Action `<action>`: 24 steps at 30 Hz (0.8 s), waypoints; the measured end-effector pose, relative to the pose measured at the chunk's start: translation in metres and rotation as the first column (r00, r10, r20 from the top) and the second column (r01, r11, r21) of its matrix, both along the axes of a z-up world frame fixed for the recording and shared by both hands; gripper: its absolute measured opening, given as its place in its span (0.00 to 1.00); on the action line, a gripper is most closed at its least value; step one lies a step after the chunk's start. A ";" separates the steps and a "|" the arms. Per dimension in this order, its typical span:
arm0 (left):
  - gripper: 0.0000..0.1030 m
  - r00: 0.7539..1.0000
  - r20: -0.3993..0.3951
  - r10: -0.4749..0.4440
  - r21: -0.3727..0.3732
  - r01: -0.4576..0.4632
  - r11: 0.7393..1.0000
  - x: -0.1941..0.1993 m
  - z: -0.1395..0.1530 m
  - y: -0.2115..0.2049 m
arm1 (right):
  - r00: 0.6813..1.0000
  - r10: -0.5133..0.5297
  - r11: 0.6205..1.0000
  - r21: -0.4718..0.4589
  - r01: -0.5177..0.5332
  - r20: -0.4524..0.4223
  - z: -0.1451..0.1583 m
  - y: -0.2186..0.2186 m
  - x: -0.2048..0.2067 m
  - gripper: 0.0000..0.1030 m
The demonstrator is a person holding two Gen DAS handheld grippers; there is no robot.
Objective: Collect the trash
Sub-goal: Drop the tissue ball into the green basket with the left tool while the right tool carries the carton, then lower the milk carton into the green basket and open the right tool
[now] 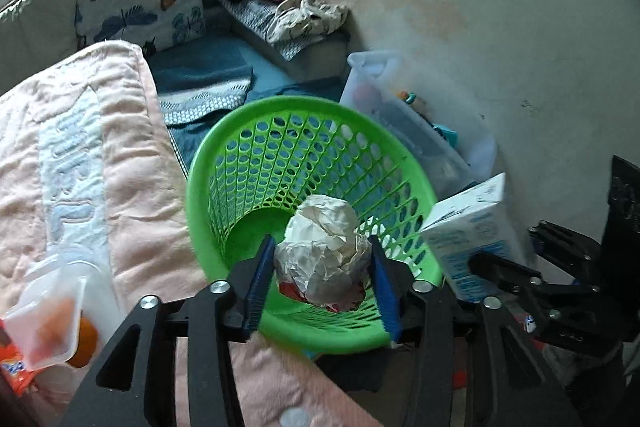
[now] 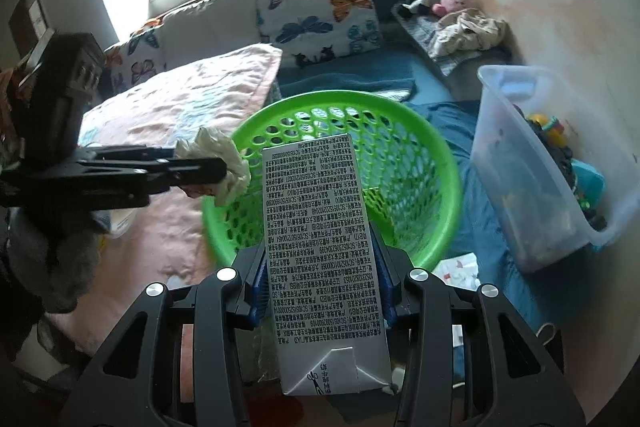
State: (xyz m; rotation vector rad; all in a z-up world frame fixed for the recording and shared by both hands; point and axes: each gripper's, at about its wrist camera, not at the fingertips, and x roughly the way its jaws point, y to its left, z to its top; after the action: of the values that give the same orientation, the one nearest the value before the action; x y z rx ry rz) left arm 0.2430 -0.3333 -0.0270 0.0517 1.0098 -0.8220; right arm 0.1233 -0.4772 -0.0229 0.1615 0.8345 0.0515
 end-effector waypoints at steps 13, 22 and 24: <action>0.61 0.993 0.072 0.094 -0.026 -0.093 0.995 -0.015 0.028 0.047 | 0.999 -0.012 1.000 0.021 0.012 -0.037 -0.020 -0.003 0.049 0.42; 0.62 0.964 0.155 0.217 -0.072 -0.209 0.975 -0.053 0.059 0.128 | 0.981 -0.008 0.998 0.058 0.020 -0.194 -0.071 0.013 0.120 0.42; 0.62 0.954 0.169 0.248 -0.075 -0.239 0.968 -0.060 0.062 0.148 | 0.975 -0.012 0.998 0.054 0.025 -0.223 -0.079 0.017 0.133 0.42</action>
State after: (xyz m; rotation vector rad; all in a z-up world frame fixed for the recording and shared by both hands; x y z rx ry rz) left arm 0.1834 -0.1849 0.0351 -0.0447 0.8064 -0.6064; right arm 0.2559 -0.4605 -0.1021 0.2317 1.0558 0.0398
